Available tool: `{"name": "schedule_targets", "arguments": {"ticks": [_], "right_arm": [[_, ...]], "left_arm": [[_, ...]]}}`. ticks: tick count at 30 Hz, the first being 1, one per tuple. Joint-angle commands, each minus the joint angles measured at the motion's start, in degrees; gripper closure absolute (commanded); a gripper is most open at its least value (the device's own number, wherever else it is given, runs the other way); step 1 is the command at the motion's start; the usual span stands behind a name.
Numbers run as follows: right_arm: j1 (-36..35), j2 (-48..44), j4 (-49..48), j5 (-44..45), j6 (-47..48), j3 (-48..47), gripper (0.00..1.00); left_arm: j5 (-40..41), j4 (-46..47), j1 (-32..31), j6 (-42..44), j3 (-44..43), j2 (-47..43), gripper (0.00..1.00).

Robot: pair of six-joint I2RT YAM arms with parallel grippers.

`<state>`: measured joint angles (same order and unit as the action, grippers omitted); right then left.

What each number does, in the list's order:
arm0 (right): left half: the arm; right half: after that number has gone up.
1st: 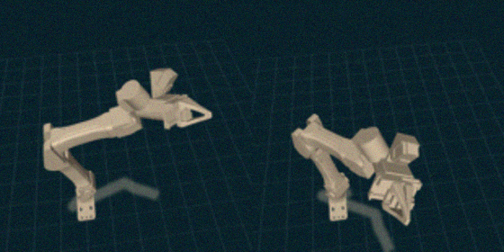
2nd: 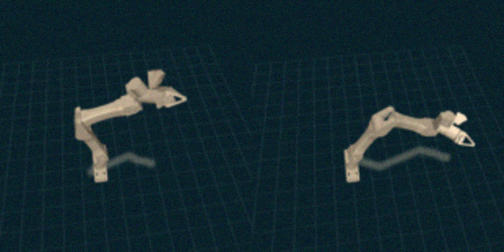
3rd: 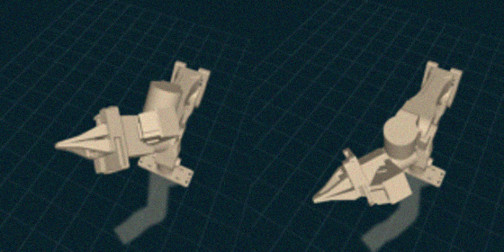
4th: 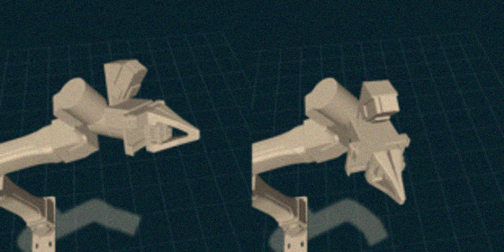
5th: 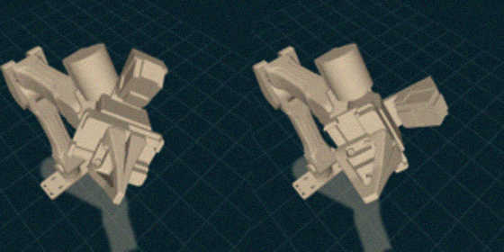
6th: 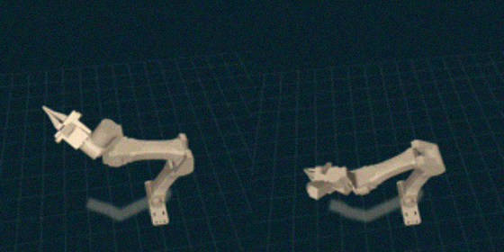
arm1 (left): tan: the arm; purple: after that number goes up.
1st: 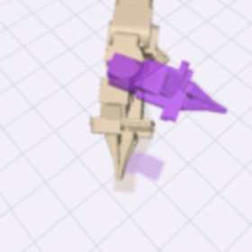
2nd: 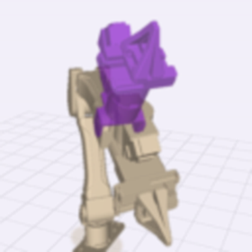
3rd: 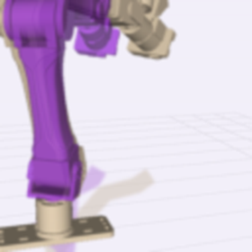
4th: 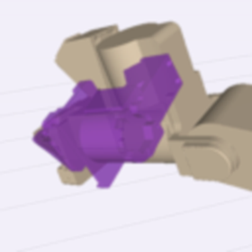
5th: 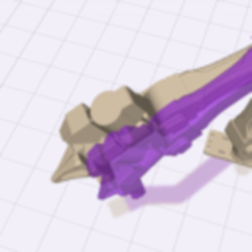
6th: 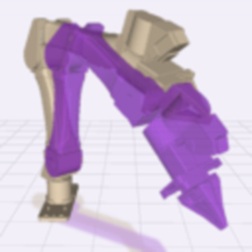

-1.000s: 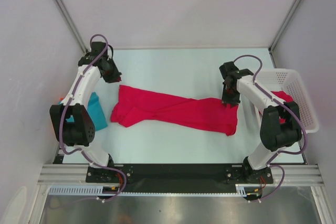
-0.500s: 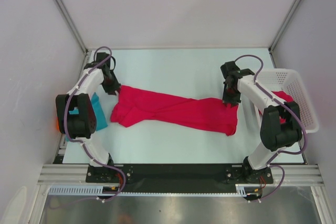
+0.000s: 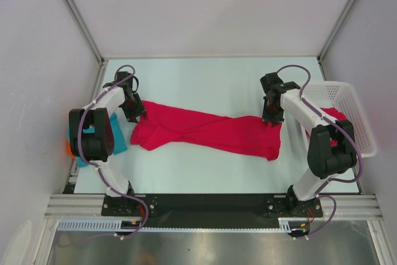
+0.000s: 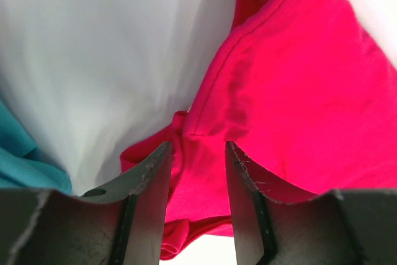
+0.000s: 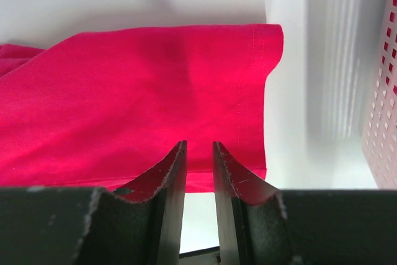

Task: Fold and stack the t-shirts
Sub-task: Fold the other side of the tshirt into a rectangle

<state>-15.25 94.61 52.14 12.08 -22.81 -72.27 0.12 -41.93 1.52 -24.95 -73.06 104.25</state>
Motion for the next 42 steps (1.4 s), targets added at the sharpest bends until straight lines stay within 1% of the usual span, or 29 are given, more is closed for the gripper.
{"name": "schedule_targets", "arguments": {"ticks": [1,10,17,22,29,36,39,40,41,42], "right_arm": [[-0.05,-0.21,-0.28,-0.21,0.66,-0.50,0.71],[0.04,-0.13,0.16,0.14,0.92,-0.77,0.72],[0.04,-0.30,0.42,0.23,0.84,-0.86,0.72],[0.04,-0.48,0.51,0.32,0.92,-1.03,0.72],[0.13,-0.39,0.59,0.32,0.92,-1.03,0.72],[0.13,-0.13,0.59,0.41,1.10,-1.12,0.72],[0.13,-0.13,0.59,0.40,0.84,-1.21,0.72],[0.13,-0.13,0.59,0.40,0.92,-1.21,0.72],[0.13,-0.04,0.51,0.40,0.92,-1.21,0.72],[0.13,-0.04,0.51,0.40,0.92,-1.21,0.72]], "left_arm": [[-1.26,2.82,-0.02,0.25,-0.68,1.13,0.55],[-2.58,5.20,0.06,-0.80,-0.33,4.03,0.56],[-2.05,3.97,0.06,-0.80,-3.14,2.81,0.57],[-0.21,3.53,0.06,-1.24,-4.11,1.05,0.57],[-0.21,3.52,-0.02,-0.98,-4.64,2.01,0.56],[-0.56,4.05,-0.02,-0.98,-4.90,3.07,0.59],[-1.00,4.31,0.06,-1.07,-4.81,3.24,0.67],[-1.00,4.40,0.06,-0.98,-4.64,3.24,0.71],[-0.91,4.49,0.06,-1.15,-4.55,3.16,0.82],[-0.91,4.49,-0.02,-1.15,-4.46,3.07,0.88]]}}
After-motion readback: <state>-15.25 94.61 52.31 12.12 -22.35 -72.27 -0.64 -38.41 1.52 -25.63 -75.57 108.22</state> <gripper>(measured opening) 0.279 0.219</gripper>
